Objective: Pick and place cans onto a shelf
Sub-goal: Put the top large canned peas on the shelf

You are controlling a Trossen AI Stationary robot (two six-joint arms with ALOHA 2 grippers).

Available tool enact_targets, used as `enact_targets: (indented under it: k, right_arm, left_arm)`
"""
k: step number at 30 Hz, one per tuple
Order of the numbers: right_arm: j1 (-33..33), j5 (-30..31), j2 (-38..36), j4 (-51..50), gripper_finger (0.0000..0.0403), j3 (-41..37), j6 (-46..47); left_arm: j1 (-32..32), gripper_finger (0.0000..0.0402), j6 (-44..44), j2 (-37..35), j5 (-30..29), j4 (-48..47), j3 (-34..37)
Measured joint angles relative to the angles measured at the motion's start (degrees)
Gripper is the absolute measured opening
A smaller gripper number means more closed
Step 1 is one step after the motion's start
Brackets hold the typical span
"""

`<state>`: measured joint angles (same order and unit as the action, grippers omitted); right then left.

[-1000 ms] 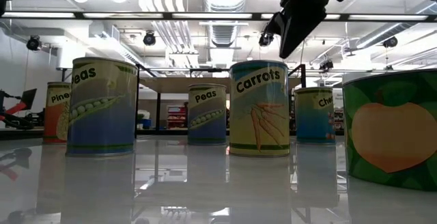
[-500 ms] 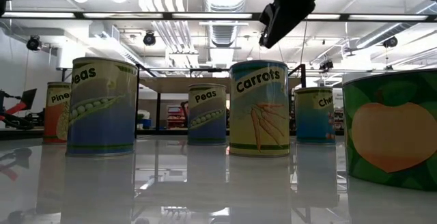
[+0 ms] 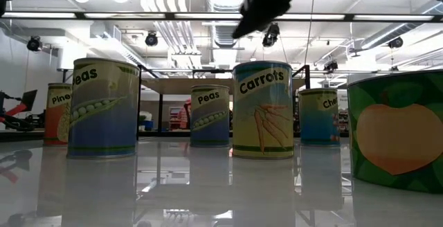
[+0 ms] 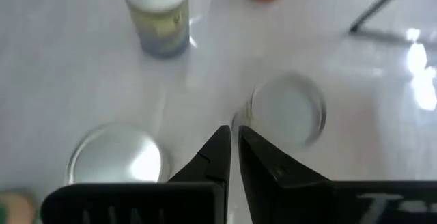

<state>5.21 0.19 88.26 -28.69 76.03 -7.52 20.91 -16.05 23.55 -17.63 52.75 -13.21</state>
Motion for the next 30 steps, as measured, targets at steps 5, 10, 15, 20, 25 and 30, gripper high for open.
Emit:
enact_targets:
  k: [5,10,15,20,25,30]
  right_arm:
    - [0.0,0.25,2.43,7.38,0.0018,0.0,-3.69]
    - [-0.29,6.03,6.05,9.79,0.0025,0.43,-2.32]
    - [-1.78,7.33,8.68,6.99,0.0082,2.97,0.67]
    - [-2.36,7.48,9.47,5.21,0.018,4.07,3.8]
    - [-2.41,7.46,9.36,2.25,0.0285,4.26,9.04]
    - [-2.47,9.33,10.23,1.57,0.0362,3.8,11.17]
  left_arm:
    - [0.0,0.0039,0.0,0.02,0.02,0.17,0.02]
    - [0.0,0.0039,0.02,0.03,0.02,0.19,0.04]
    - [0.0,0.0039,0.02,0.06,0.02,0.09,0.07]
    - [0.02,0.0039,0.02,0.09,0.02,0.13,0.04]
    - [0.02,0.0039,0.02,0.09,0.02,0.11,0.04]
    - [0.02,0.0039,0.02,0.11,0.02,0.05,0.04]
